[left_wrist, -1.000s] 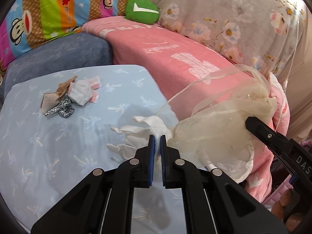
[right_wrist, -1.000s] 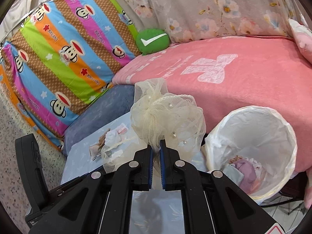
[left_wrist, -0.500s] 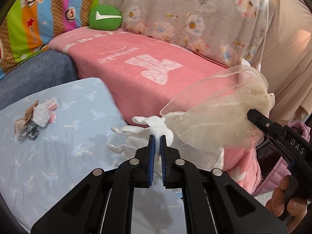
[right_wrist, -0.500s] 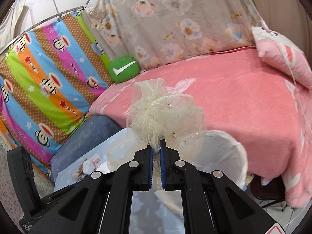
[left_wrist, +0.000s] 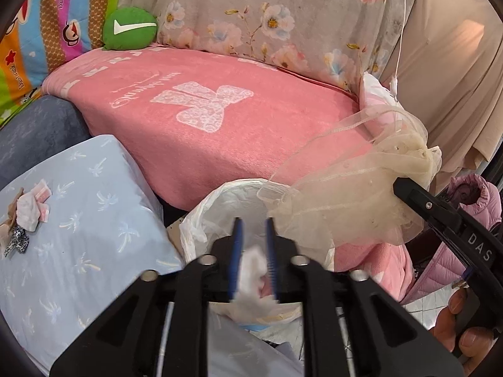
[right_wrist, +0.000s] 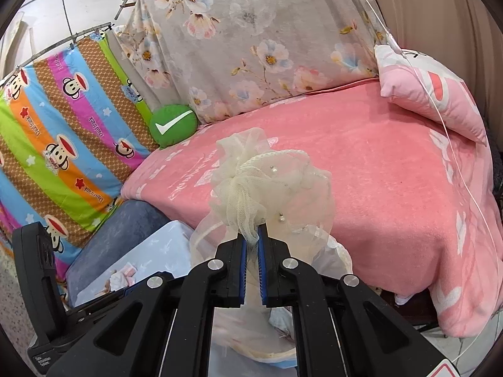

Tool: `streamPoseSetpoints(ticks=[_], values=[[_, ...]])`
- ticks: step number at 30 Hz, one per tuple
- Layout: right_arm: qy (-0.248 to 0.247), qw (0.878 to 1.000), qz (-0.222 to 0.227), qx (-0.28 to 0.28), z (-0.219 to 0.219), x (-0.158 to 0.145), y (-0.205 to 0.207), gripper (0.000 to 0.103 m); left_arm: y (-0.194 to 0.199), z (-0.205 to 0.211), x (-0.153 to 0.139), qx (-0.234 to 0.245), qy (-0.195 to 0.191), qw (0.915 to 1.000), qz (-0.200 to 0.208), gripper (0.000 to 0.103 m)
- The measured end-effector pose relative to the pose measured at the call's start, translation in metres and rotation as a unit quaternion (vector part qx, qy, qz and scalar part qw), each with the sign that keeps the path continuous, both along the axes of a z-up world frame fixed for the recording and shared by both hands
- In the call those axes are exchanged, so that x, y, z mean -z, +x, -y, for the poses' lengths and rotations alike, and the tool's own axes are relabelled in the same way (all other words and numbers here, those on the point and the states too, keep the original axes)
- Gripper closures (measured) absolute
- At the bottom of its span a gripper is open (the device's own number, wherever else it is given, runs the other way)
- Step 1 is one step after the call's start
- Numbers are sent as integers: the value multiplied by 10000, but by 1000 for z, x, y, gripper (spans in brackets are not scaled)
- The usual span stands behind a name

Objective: Collect trash
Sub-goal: 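Carry the tulle and glove to the white bin and open both tools, then move both open tools back over the remaining item pile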

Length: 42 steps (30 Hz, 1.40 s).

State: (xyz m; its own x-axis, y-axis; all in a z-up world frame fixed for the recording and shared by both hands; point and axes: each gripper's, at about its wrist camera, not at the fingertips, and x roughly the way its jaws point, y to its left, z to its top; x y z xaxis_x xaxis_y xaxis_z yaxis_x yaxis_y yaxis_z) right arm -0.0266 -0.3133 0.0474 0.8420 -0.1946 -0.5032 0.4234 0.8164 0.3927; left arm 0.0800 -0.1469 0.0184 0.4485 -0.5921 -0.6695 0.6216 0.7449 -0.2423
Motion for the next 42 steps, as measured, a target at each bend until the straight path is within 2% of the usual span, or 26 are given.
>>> streamPoseSetpoints(ticks=[1, 2, 3, 5, 9, 11, 26, 29, 42], values=[[-1, 10000, -8, -17, 0, 1, 1, 97, 0, -1, -1, -53, 15, 10000, 60, 67], [-7, 10000, -17, -36, -1, 1, 3, 97, -1, -3, -2, -114, 20, 9999, 125, 55], [-22, 10000, -31, -66, -2, 1, 6, 96, -3, -6, -4, -165, 14, 9997, 200, 52], [-54, 9999, -54, -114, -6, 2, 10, 90, -2, -6, -5, -213, 49, 9994, 282, 50], [-98, 9998, -75, -176, -14, 2, 20, 85, -1, -14, -6, -379, 139, 9983, 408, 43], [-108, 9997, -63, -209, -18, 2, 24, 76, 0, -18, -7, -456, 164, 9978, 450, 42], [-176, 9980, -208, -575, -51, 4, 41, 73, 8, -47, -5, -824, 203, 9954, 444, 40], [-208, 9970, -257, -696, -62, 5, 45, 69, 9, -54, -4, -896, 182, 9950, 412, 40], [-364, 9923, -345, -1132, -105, 2, 57, 69, 11, -90, -1, -1243, 103, 9916, 333, 40]])
